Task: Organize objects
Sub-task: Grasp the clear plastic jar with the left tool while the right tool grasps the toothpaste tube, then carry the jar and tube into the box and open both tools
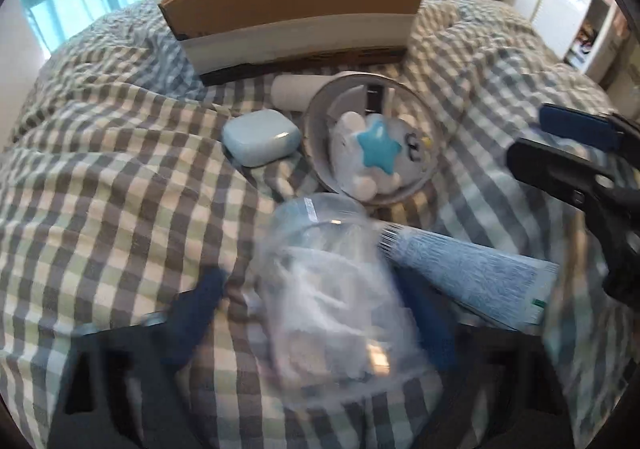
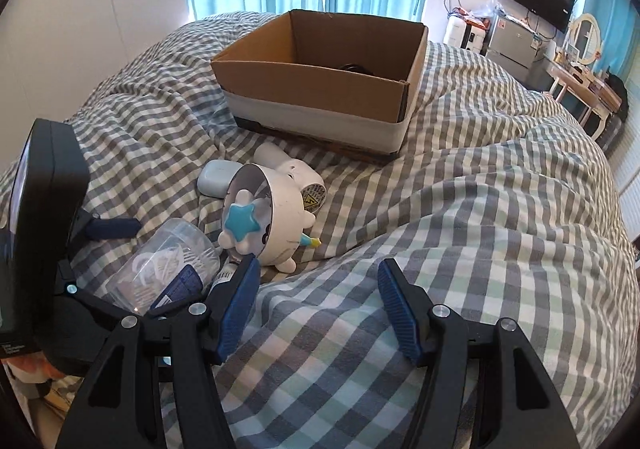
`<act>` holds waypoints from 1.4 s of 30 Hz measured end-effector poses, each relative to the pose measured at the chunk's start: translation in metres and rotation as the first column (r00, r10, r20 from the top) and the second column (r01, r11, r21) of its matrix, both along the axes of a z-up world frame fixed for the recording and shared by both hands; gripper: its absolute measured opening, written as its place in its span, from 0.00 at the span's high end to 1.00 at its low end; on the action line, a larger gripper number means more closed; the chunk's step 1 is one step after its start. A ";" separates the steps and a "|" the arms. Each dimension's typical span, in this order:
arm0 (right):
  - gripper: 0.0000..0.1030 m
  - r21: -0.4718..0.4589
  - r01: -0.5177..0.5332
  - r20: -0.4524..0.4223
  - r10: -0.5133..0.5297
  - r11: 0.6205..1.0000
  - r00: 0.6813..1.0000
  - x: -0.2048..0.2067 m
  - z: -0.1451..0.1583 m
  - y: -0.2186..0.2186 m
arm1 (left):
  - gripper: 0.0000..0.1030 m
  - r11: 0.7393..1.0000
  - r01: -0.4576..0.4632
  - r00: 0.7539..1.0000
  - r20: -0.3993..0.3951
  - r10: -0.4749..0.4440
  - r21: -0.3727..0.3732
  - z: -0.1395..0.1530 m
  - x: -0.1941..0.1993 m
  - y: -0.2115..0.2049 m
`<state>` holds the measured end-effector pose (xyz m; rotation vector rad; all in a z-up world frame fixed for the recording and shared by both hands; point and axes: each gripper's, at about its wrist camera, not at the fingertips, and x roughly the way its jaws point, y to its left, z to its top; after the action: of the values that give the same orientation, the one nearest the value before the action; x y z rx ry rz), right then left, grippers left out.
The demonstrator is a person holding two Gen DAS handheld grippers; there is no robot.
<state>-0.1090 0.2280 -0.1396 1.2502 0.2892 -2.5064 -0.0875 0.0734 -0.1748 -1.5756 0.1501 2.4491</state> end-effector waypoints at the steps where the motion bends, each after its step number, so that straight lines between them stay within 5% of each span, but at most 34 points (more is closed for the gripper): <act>1: 0.41 -0.002 -0.002 0.001 0.002 1.000 1.000 0.000 0.000 -0.001 | 0.33 1.000 0.015 1.000 0.009 -0.015 0.018 0.001 0.002 -0.001; 12: 0.41 -0.039 -0.097 0.068 0.100 0.995 0.993 0.002 -0.005 -0.029 | 0.35 1.000 -0.008 0.992 -0.128 0.008 -0.002 0.044 0.012 -0.028; 20: 0.41 0.025 -0.184 0.187 0.177 0.983 0.966 -0.005 -0.040 -0.067 | 0.35 0.999 -0.032 0.989 -0.143 0.032 0.003 0.046 0.005 -0.055; 26: 0.60 0.081 -0.217 0.209 0.196 0.973 0.958 -0.001 -0.054 -0.078 | 0.35 1.000 -0.026 0.989 -0.146 0.027 0.013 0.042 0.006 -0.054; 30: 0.78 0.123 -0.209 0.199 0.183 0.970 0.963 0.001 -0.055 -0.079 | 0.35 0.998 -0.034 0.988 -0.147 0.040 0.045 0.040 0.007 -0.058; 42: 0.78 0.109 -0.181 0.076 0.173 0.978 0.982 0.011 -0.008 -0.073 | 0.36 0.996 -0.038 0.986 -0.158 0.051 0.083 0.044 0.012 -0.060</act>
<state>-0.0975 0.1546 -0.1480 1.2870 0.5126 -2.3215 -0.0756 0.0138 -0.1307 -1.3644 0.0427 2.5811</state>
